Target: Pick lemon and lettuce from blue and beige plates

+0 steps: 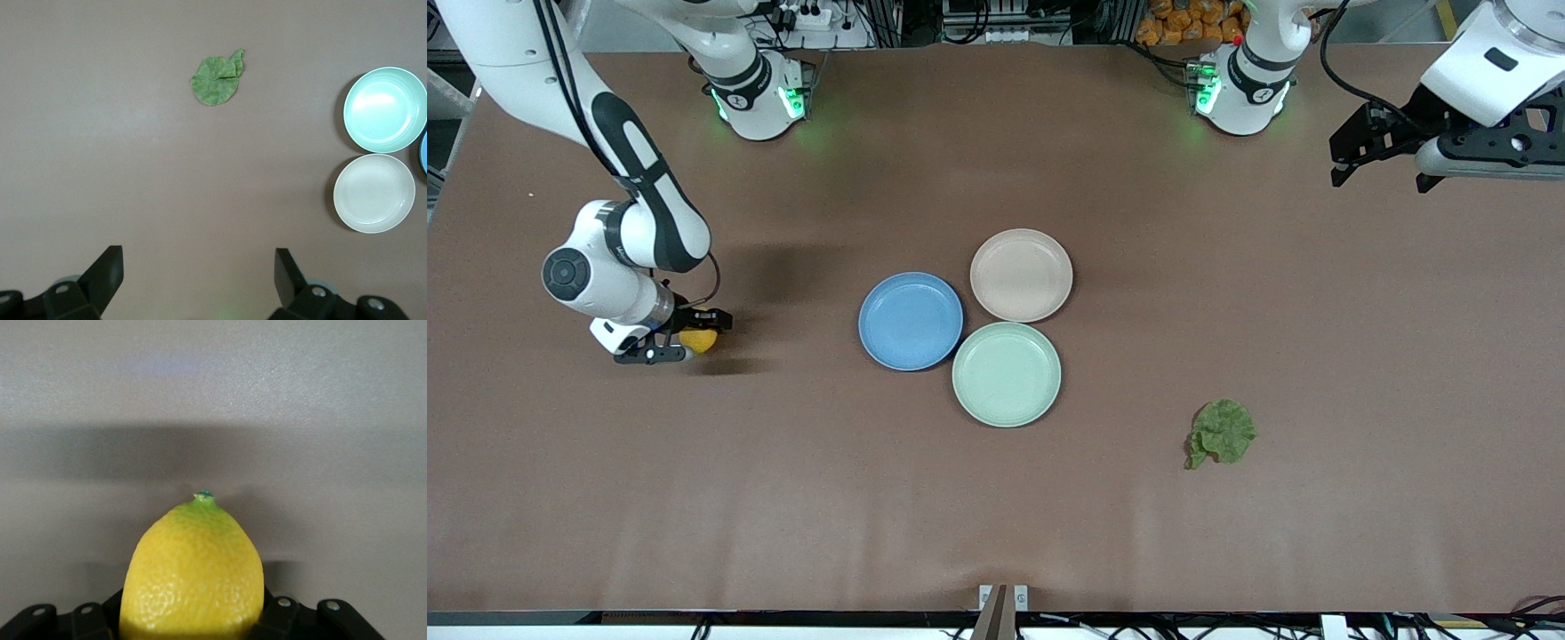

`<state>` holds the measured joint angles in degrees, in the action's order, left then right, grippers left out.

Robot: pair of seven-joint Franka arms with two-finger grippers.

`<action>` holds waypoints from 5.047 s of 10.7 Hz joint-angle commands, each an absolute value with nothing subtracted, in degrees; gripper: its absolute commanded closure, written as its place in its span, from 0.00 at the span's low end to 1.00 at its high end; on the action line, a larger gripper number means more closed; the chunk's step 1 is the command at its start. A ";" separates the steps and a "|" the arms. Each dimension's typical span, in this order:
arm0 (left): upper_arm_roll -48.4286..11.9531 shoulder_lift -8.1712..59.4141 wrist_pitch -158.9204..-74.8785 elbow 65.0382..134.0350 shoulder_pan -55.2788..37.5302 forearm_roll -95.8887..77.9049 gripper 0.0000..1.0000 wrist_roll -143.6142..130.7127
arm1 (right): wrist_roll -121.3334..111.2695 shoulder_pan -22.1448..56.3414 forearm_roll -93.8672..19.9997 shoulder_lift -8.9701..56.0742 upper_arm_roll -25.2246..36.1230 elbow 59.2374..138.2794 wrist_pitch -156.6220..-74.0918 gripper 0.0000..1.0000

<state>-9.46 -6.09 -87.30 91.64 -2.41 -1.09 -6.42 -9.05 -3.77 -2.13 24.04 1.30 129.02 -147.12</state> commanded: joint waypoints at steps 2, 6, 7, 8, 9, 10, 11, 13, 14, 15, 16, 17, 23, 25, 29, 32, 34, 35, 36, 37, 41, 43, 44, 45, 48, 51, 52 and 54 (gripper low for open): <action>-9.58 -3.34 -83.76 87.28 -2.37 -1.93 0.00 -4.92 | -9.05 -3.43 -2.02 25.57 1.23 129.55 -149.23 0.69; -9.58 -3.51 -82.88 86.57 -2.11 -1.76 0.00 -4.75 | -8.79 -2.99 -2.11 26.72 1.23 129.46 -150.56 0.45; -9.58 -3.52 -82.71 86.49 -1.94 -1.76 0.00 -4.75 | -8.88 -3.25 -2.11 26.37 1.23 129.29 -150.30 0.04; -9.58 -3.43 -82.62 86.48 -1.93 -1.84 0.00 -4.75 | -8.88 -3.34 -2.20 25.67 1.14 129.29 -149.94 0.00; -9.49 -3.34 -82.62 85.96 -2.19 -1.85 0.00 -4.75 | -8.70 -3.25 -2.28 24.88 1.06 128.42 -147.24 0.00; -9.49 -3.25 -82.70 85.78 -2.20 -1.85 0.00 -4.14 | -8.70 -3.25 -2.29 24.09 1.05 126.23 -142.52 0.00; -9.49 -3.25 -82.71 85.87 -1.94 -1.76 0.00 -2.74 | -8.88 -3.34 -2.29 23.91 1.05 123.86 -137.51 0.00; -9.49 -3.16 -82.71 85.78 -1.93 -1.84 0.00 -2.29 | -8.53 -3.16 -2.37 22.77 1.05 120.17 -131.25 0.00; -9.49 -2.82 -82.71 85.78 -2.02 -1.85 0.00 -2.37 | -8.53 -3.25 -2.37 22.07 1.05 119.10 -129.13 0.00; -9.41 -2.46 -82.71 85.26 -2.02 -1.85 0.00 -2.29 | -8.53 -3.25 -2.37 21.36 1.05 117.53 -126.68 0.00; -9.40 -1.94 -82.71 84.91 -1.93 -1.85 0.00 -2.37 | -8.53 -3.25 -2.37 20.84 1.05 114.73 -121.95 0.00; -9.40 -1.93 -82.79 84.82 -1.93 -1.85 0.00 -2.37 | -8.61 -3.25 -2.37 20.31 1.14 111.48 -116.34 0.00; -9.23 -1.76 -82.71 84.64 -1.76 -1.76 0.00 -2.90 | -7.38 -3.25 -2.20 13.54 1.32 104.08 -101.27 0.00; -9.23 -1.67 -82.71 84.64 -0.97 -1.76 0.00 -3.08 | -7.30 -3.25 -2.20 12.22 1.32 99.69 -97.67 0.00; -8.36 1.48 -82.62 83.15 -1.40 -1.85 0.00 -4.92 | -4.41 -3.43 -1.32 11.43 1.67 86.17 -86.43 0.00; -6.15 2.64 -81.13 81.83 -3.78 -2.11 0.00 -6.85 | -4.04 -3.52 -1.41 8.19 1.23 84.64 -81.66 0.00; -6.15 2.64 -80.95 81.65 -3.87 -1.94 0.00 -6.86 | -4.04 -3.25 -1.41 6.60 1.06 84.99 -80.42 0.00; -6.15 2.55 -80.95 81.04 -3.78 -1.85 0.00 -6.86 | -3.69 -3.25 -1.49 6.42 1.05 85.08 -80.86 0.00; -5.98 2.64 -80.95 79.73 -3.69 -1.76 0.00 -6.94 | -3.60 -3.34 -1.49 6.24 1.14 85.08 -81.90 0.00; -5.98 2.46 -81.03 79.28 -3.60 -1.67 0.00 -6.94 | -3.60 -3.25 -1.41 6.15 1.06 85.08 -82.70 0.00; -6.50 1.76 -84.28 79.28 -3.69 1.93 0.00 -5.80 | -3.69 -3.16 -1.41 3.96 0.97 85.86 -80.24 0.00; -6.85 1.76 -84.64 79.28 -3.69 3.69 0.00 -4.76 | -3.60 -3.16 -1.41 3.87 0.97 85.87 -80.59 0.00; -6.77 1.76 -84.55 79.28 -3.87 3.78 0.00 -3.79 | -3.69 -3.16 -1.41 3.87 0.97 85.87 -80.51 0.00; -6.68 1.84 -84.55 79.28 -3.87 3.78 0.00 -3.69 | -3.69 -3.16 -1.41 3.87 0.97 85.87 -80.42 0.00; -6.77 1.85 -84.55 79.28 -4.04 3.69 0.00 -3.95 | -3.69 -3.16 -1.32 3.87 0.97 85.78 -80.68 0.00; -6.94 1.67 -84.38 79.37 -4.04 2.81 0.00 -4.13 | -3.69 -3.08 -1.32 3.78 1.14 86.13 -82.26 0.00; -7.03 1.67 -84.38 79.37 -4.04 2.81 0.00 -4.04 | -3.69 -2.82 -1.32 3.78 1.23 86.13 -83.22 0.00; -6.94 1.67 -84.38 79.37 -4.04 2.81 0.00 -4.04 | -3.69 -2.64 -1.32 4.04 1.41 85.78 -84.11 0.00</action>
